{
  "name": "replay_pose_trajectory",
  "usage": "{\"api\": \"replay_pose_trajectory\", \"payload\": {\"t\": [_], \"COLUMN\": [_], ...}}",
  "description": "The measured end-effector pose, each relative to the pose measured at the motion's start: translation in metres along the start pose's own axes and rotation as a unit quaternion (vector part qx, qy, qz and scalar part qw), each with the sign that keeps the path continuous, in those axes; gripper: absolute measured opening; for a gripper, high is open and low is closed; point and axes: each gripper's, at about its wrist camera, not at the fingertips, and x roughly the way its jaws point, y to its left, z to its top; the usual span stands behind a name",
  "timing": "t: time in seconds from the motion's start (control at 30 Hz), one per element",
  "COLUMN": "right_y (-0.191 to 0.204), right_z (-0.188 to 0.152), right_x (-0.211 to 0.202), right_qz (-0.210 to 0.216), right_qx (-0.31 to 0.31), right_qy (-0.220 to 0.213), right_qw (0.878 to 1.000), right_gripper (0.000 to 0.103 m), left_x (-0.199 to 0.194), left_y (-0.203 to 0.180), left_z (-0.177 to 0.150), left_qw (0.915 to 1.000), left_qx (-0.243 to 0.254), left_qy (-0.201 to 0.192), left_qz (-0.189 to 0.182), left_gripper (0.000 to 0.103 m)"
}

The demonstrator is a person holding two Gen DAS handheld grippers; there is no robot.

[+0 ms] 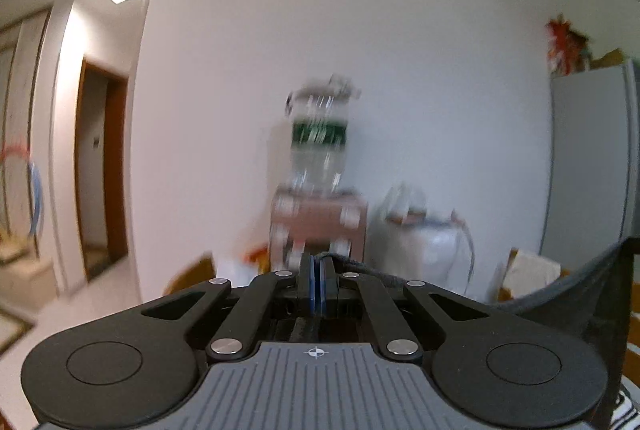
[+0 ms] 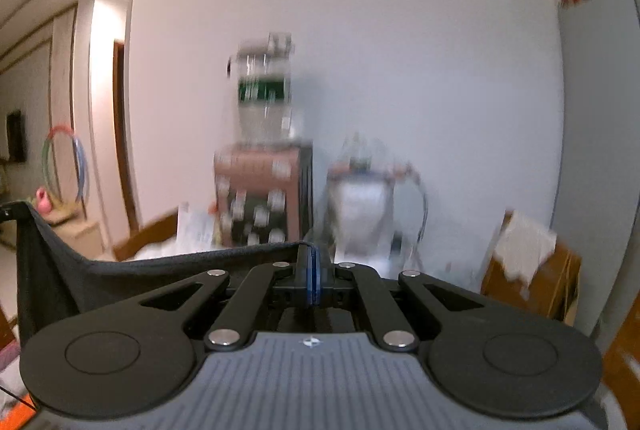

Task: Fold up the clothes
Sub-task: 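Lift the dark grey garment high with both tools to shake it open, then lower the garment onto the orange cloth with both tools, laying it flat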

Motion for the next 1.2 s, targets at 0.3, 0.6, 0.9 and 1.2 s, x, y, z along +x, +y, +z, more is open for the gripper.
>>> {"api": "replay_pose_trajectory", "payload": {"t": [0.3, 0.6, 0.9, 1.2], "right_y": [-0.007, 0.015, 0.044, 0.045], "right_z": [-0.029, -0.144, -0.228, -0.211], "right_x": [-0.027, -0.069, -0.083, -0.071], "right_qz": [0.025, 0.061, 0.124, 0.198], "right_qx": [-0.015, 0.008, 0.000, -0.019], "right_qy": [0.068, 0.253, 0.388, 0.417], "right_qw": [0.997, 0.965, 0.913, 0.887], "right_gripper": [0.002, 0.003, 0.004, 0.023], "left_x": [-0.037, -0.092, -0.128, -0.112], "left_y": [-0.013, -0.015, -0.022, 0.004], "left_z": [-0.048, -0.157, -0.236, -0.218], "left_qw": [0.9926, 0.9528, 0.8983, 0.9127], "left_qx": [0.019, 0.028, 0.041, -0.005], "left_qy": [0.109, 0.295, 0.414, 0.372], "left_qz": [-0.049, -0.067, -0.141, -0.170], "left_gripper": [0.005, 0.005, 0.012, 0.049]}}
